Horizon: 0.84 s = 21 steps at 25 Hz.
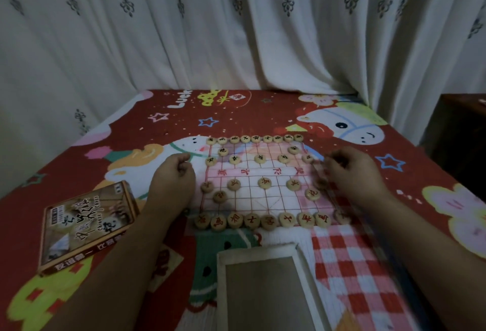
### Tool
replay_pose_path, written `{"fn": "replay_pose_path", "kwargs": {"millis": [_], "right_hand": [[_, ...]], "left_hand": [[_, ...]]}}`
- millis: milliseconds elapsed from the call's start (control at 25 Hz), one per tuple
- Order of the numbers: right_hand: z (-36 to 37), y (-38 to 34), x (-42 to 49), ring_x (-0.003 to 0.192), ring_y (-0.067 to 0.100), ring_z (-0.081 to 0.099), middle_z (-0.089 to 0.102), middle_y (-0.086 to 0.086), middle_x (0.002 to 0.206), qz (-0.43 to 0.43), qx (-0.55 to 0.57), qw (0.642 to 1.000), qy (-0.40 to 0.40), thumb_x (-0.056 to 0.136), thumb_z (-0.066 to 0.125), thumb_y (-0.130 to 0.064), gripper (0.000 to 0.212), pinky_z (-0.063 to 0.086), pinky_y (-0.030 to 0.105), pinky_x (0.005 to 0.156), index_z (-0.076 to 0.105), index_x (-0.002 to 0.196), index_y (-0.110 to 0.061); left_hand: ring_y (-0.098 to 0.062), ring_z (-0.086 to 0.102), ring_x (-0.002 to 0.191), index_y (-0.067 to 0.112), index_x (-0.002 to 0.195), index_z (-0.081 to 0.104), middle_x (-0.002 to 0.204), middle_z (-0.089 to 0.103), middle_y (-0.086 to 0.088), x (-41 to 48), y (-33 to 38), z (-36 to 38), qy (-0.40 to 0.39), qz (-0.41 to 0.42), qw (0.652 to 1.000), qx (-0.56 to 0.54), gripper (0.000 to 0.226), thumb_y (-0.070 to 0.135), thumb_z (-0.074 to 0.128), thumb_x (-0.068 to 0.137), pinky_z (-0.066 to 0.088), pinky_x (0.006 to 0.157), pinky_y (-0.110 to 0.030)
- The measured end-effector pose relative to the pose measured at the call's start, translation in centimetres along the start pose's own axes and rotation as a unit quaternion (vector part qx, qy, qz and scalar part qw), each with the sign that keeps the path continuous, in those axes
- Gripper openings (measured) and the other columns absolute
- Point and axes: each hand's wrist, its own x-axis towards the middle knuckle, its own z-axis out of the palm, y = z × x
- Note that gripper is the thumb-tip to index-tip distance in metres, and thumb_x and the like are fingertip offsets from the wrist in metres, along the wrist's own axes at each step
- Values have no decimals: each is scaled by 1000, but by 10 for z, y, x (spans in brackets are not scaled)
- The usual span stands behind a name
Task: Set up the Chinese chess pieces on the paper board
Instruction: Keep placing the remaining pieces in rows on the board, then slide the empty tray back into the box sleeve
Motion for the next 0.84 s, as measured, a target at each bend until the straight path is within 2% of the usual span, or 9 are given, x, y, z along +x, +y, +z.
{"fn": "replay_pose_path", "kwargs": {"millis": [120,200,320,440,520,600,720,760,840], "right_hand": [[-23,11,-41,66,10,62,64,-9,70,20,-33,999,-13,95,65,-24,22,43,25,55,60,74,-25],[-38,15,-60,58,11,63,67,-5,64,56,-37,997,-36,94,67,-26,23,46,27,52,63,71,-20],[-55,14,-73,44,10,53,61,1,52,101,-107,985,-88,92,68,-27,35,36,20,38,66,61,-11],[-63,7,-78,49,17,55,65,8,56,156,-95,974,-131,87,74,-24,28,38,23,42,74,70,-3],[-65,5,-79,45,15,54,64,5,52,165,-98,969,-153,86,76,-24,26,38,22,43,74,70,-3],[-64,5,-80,46,13,55,65,3,56,153,-83,974,-146,91,71,-25,26,39,22,43,71,70,-9],[-54,12,-82,73,12,66,71,1,89,47,-51,993,-93,98,60,-26,17,51,26,60,72,99,-14],[-50,15,-84,88,15,66,68,1,101,-4,-69,993,-92,99,57,-27,22,52,27,72,71,112,-17],[-46,22,-86,120,26,54,58,5,130,-82,-157,976,-125,100,52,-37,34,45,39,99,63,131,-29]], "left_hand": [[-27,60,91,13,121,56,107,64,-11,-12,0,-15,-59,3,994,92,30,18,53,92,45,75,-31],[-20,58,86,15,105,58,99,63,-5,-24,1,-30,-119,-6,979,164,17,25,59,91,43,70,-30],[-12,60,78,19,87,62,89,67,-1,-44,1,-57,-199,1,954,223,15,33,62,91,48,66,-27],[-7,61,81,25,92,64,92,66,5,-63,7,-67,-249,52,943,212,6,31,63,91,51,69,-26],[-6,60,83,26,97,64,94,65,7,-71,7,-65,-243,87,945,199,7,29,64,91,52,71,-25],[-5,60,79,25,96,65,91,64,9,-77,4,-67,-219,88,954,186,7,29,64,91,49,64,-22],[-7,55,81,25,100,68,90,61,10,-86,-7,-71,-173,181,939,237,16,35,59,92,46,69,-23],[-8,53,84,25,102,69,92,60,8,-90,-13,-72,-164,232,925,253,20,37,56,93,46,74,-26],[-10,51,90,29,112,68,101,61,7,-96,-21,-74,-166,282,900,287,33,46,46,94,45,81,-29]]}}
